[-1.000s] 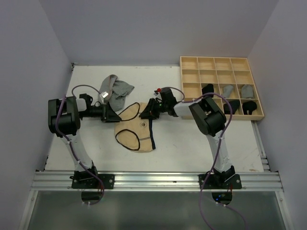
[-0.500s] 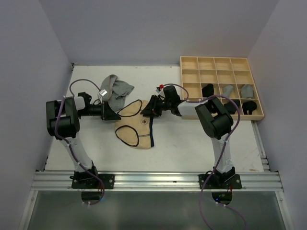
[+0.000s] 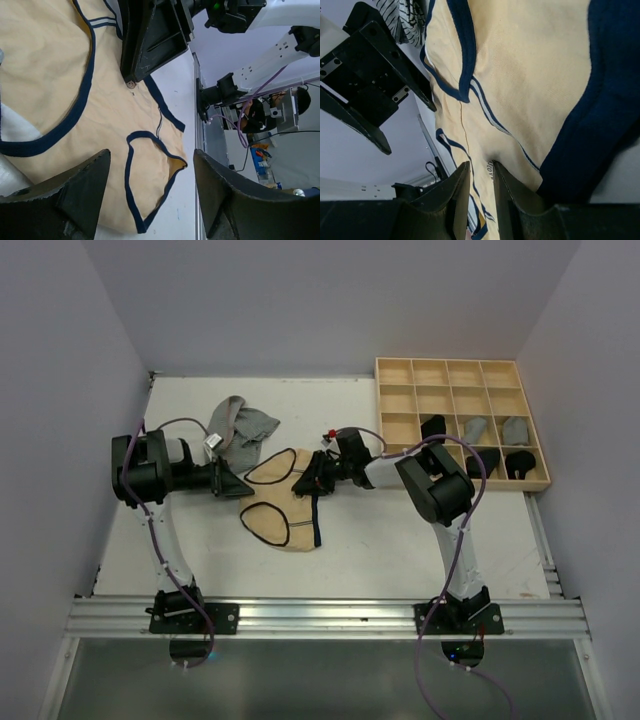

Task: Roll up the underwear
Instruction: Fold the underwear

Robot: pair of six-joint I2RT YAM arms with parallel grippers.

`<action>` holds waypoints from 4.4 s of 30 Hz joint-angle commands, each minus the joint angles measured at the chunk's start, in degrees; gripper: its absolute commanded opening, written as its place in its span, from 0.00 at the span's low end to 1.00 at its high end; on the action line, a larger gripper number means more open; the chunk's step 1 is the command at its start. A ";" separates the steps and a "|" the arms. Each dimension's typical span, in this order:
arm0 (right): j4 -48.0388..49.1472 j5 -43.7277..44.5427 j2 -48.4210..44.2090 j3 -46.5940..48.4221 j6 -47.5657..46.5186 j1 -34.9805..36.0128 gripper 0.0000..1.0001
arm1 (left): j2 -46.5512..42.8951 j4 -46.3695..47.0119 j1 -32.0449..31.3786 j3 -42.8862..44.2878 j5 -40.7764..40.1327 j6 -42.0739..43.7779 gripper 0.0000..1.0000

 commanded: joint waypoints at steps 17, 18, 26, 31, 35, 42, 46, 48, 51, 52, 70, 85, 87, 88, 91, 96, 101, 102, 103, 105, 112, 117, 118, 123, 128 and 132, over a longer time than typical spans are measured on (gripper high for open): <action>-10.43 5.19 -6.91 0.87 -7.67 -0.02 0.34 | -26.53 44.67 1.16 -7.40 -32.46 -48.57 1.00; -10.87 5.63 -8.05 0.78 -8.19 -0.02 0.34 | -26.97 43.42 0.98 -5.87 -32.48 -48.83 1.00; -20.10 8.36 -17.28 2.89 -17.86 -0.02 0.35 | -49.01 51.75 -1.13 -10.42 -36.62 -44.17 1.00; -21.15 9.40 -21.15 2.01 -24.44 0.33 0.40 | -53.45 64.14 0.88 -10.10 -39.07 -59.95 1.00; -29.94 18.98 -24.31 4.65 -34.29 1.65 0.59 | -45.70 48.88 1.69 1.78 -37.74 -49.80 1.00; -35.83 24.96 -22.21 5.00 -34.57 1.57 0.65 | -61.33 63.61 -10.78 -21.65 -62.95 -49.35 0.85; -36.37 25.68 -19.15 4.83 -31.50 1.74 0.50 | -59.43 63.72 -19.32 -28.43 -70.09 -56.45 0.41; -35.41 23.57 -17.30 4.83 -29.40 1.74 0.36 | -56.26 63.98 -20.73 -30.54 -67.92 -59.09 0.23; -33.04 20.76 -15.71 4.48 -26.67 1.83 0.26 | -53.44 64.16 -21.26 -31.69 -66.14 -60.60 0.14; -32.59 20.23 -15.18 4.47 -26.13 1.92 0.25 | -51.78 63.98 -21.26 -31.00 -67.18 -61.04 0.13; -39.44 24.96 -7.60 10.90 -26.57 4.38 0.17 | -42.78 61.08 -21.70 -29.67 -69.23 -62.54 0.10; -34.96 18.73 -5.96 16.69 -23.49 7.45 0.21 | -44.83 61.25 -23.46 -28.27 -67.28 -61.83 0.22; -35.83 18.82 -3.42 16.95 -24.10 7.45 0.21 | -42.46 61.25 -23.37 -28.18 -67.11 -62.10 0.22; -36.54 19.25 -2.79 17.30 -24.37 7.45 0.21 | -41.66 61.25 -23.28 -28.09 -66.93 -62.27 0.22; -40.14 20.22 -1.47 17.48 -26.30 7.37 0.21 | -38.59 60.38 -23.28 -27.83 -66.06 -62.45 0.21; -43.39 19.88 -4.27 15.02 -30.68 7.01 0.19 | -40.58 59.93 -23.54 -29.67 -60.97 -61.32 0.22; -38.66 14.42 -14.28 11.59 -35.09 7.01 0.31 | -48.49 57.39 -23.90 -26.61 -51.99 -56.92 0.43; -38.13 15.47 -15.52 11.77 -35.36 6.75 0.35 | -49.29 57.47 -23.90 -25.64 -52.08 -55.00 0.46; -38.04 15.39 -16.57 13.07 -35.79 6.49 0.39 | -49.74 57.65 -23.81 -24.50 -52.60 -53.94 0.49; -37.95 16.18 -18.08 15.01 -35.89 4.83 0.41 | -48.87 58.27 -23.81 -20.20 -53.22 -51.57 0.56; -37.34 15.48 -14.83 18.19 -30.00 -1.24 0.31 | -35.43 56.77 -23.81 -4.03 -50.07 -48.74 0.62; -35.75 13.02 -12.90 16.08 -28.15 -1.25 0.29 | -30.23 55.98 -23.37 -2.15 -45.41 -48.13 0.57; -36.10 13.36 -12.72 15.90 -28.15 -1.16 0.29 | -30.84 55.98 -23.37 -3.47 -45.48 -47.69 0.57; -36.37 13.37 -12.01 14.06 -28.24 -0.63 0.28 | -36.90 55.36 -20.31 -13.40 -47.68 -46.54 0.55; -35.14 14.59 -9.04 14.23 -27.10 3.49 0.27 | -39.80 57.90 -13.45 -17.72 -50.75 -48.64 0.58; -36.36 16.53 -2.45 18.34 -27.53 5.61 0.26 | -39.37 58.27 -9.22 -16.84 -52.43 -48.57 0.60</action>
